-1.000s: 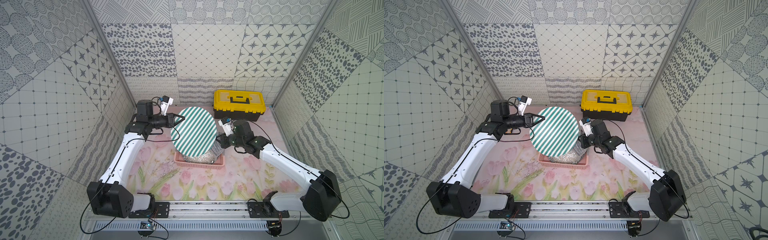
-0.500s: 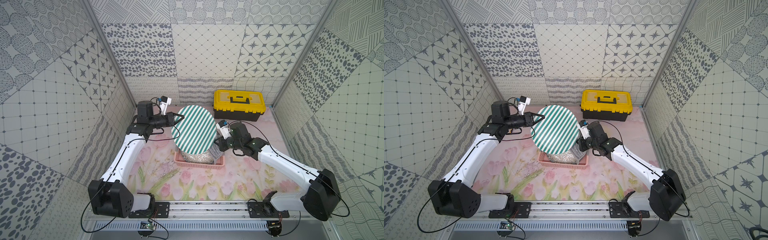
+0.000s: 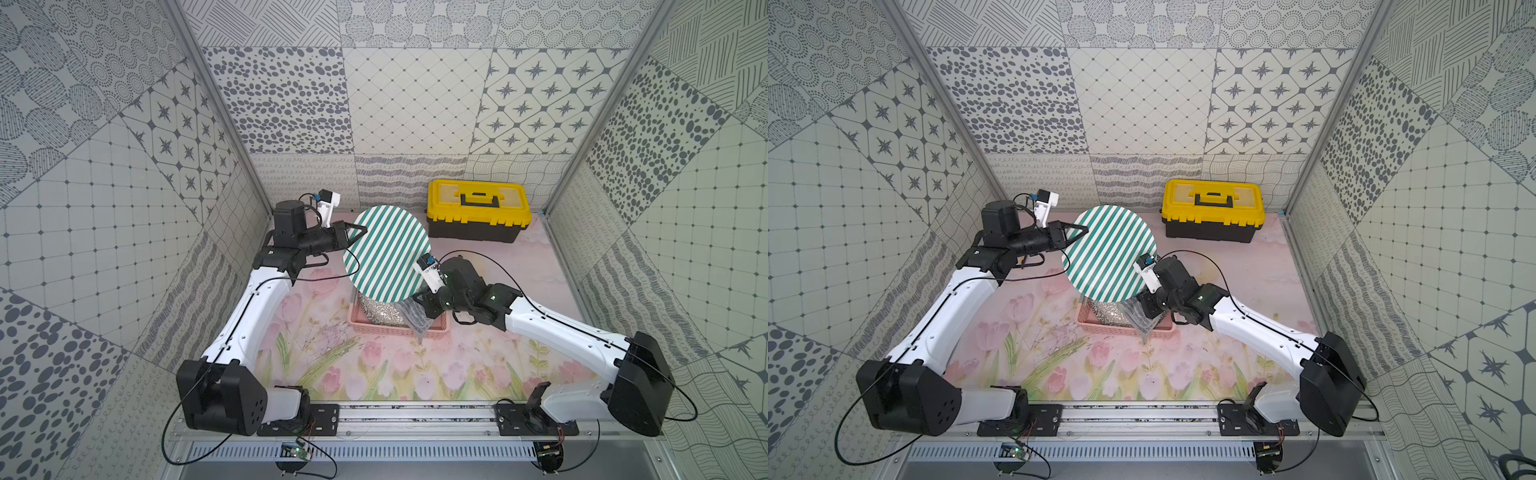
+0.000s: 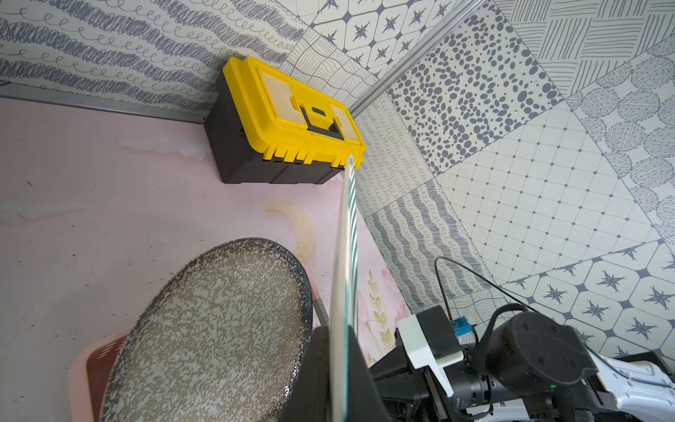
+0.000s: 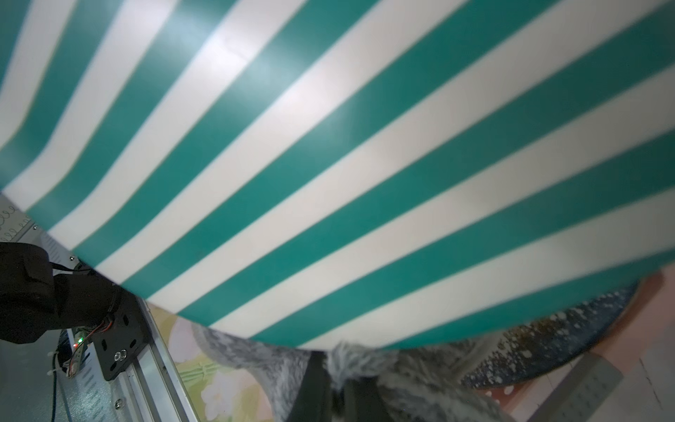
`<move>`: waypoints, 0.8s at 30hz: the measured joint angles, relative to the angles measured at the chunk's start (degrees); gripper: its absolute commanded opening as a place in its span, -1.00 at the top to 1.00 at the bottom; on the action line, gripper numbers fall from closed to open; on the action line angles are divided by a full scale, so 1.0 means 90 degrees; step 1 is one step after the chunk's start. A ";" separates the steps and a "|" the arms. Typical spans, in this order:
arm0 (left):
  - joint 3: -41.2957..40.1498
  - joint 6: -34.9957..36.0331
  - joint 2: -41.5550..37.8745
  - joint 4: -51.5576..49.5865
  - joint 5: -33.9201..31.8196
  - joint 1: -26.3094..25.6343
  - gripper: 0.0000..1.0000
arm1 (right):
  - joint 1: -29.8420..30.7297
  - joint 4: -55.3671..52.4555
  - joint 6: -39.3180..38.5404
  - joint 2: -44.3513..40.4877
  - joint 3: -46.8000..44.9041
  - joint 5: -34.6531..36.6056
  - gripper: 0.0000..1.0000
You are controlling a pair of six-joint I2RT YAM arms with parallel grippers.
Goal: Wipe the wet plate dry
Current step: Wipe the plate with towel.
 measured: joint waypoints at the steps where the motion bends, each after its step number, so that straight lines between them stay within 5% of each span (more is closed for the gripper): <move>1: 0.0000 0.0000 0.0000 0.0000 -0.0029 0.0000 1.00 | 0.0068 0.0012 -0.0039 0.0046 0.0024 0.0039 1.00; 24: 0.0000 -0.0029 0.0005 0.0214 -0.0223 0.0000 1.00 | 0.1081 0.0474 -0.0775 0.0765 0.0622 0.1151 1.00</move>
